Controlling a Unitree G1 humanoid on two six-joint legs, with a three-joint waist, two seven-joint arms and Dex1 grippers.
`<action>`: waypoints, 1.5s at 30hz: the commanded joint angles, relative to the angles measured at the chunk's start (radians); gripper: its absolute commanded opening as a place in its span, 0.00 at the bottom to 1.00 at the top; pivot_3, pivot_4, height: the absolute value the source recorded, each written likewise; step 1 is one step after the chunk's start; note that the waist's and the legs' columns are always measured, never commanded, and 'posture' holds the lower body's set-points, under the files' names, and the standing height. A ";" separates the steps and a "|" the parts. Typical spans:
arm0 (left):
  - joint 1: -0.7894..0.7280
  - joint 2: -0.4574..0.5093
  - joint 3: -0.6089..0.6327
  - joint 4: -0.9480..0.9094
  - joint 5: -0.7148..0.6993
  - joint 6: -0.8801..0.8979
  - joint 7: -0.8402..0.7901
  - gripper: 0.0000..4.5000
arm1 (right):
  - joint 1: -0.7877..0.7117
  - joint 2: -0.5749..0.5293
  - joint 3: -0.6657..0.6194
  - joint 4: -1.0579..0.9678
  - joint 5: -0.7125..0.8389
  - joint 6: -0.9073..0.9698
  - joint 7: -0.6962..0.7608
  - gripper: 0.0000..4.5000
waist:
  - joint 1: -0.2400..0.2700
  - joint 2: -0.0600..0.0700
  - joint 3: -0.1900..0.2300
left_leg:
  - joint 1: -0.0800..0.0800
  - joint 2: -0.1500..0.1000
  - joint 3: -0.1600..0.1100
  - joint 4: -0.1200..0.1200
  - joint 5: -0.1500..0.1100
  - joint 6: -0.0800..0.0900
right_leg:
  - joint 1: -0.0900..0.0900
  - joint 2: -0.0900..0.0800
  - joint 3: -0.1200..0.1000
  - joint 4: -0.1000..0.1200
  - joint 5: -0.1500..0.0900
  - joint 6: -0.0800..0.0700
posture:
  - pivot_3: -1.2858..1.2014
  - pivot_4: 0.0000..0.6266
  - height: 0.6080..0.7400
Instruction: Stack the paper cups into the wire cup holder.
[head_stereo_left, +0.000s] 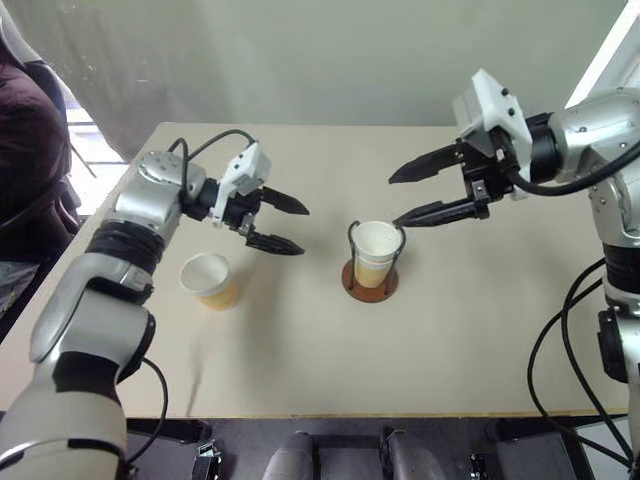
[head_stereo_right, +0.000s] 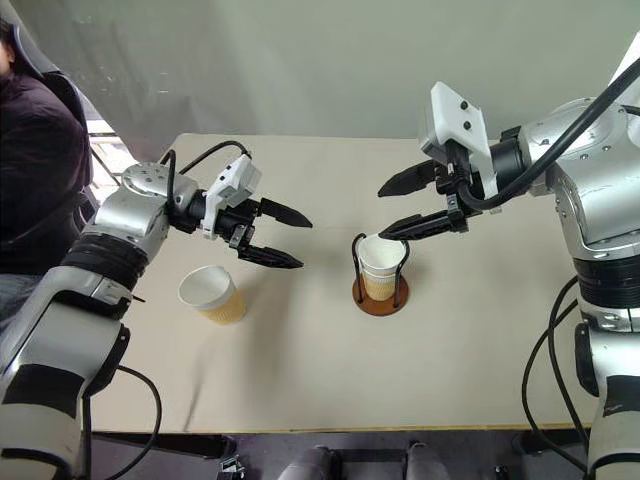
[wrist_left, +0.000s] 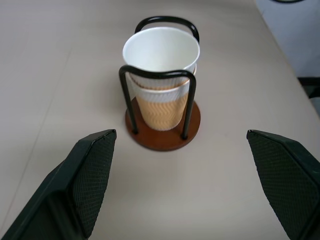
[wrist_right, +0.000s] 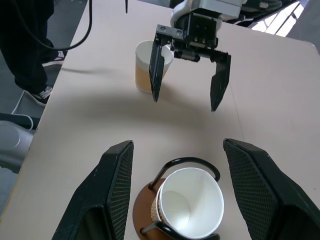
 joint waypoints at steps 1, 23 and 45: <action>-0.039 0.053 -0.010 0.033 0.045 -0.089 -0.030 1.00 | 0.001 -0.019 -0.009 -0.008 0.010 -0.026 -0.011 0.64 | 0.000 0.000 0.000 | 0.000 0.000 0.000 0.000 0.000 0.000 | -0.001 0.000 0.000 0.001 0.000 0.000 | 0.52 0.24 1.00; -0.004 0.375 -0.170 -0.127 0.010 -0.192 -0.030 1.00 | 0.002 -0.047 0.043 0.072 -0.004 -0.127 0.046 0.64 | -0.003 0.000 0.000 | -0.002 0.002 -0.003 -0.003 0.000 -0.003 | -0.006 0.006 0.000 0.005 -0.004 -0.008 | 0.52 0.24 1.00; 0.090 0.606 -0.187 -0.437 0.057 -0.150 -0.030 1.00 | -0.001 -0.043 0.046 0.105 0.057 -0.094 0.126 0.64 | -0.011 -0.001 0.000 | 0.000 0.004 -0.003 -0.003 0.001 -0.008 | -0.012 0.008 0.002 0.020 -0.010 -0.020 | 0.52 0.24 1.00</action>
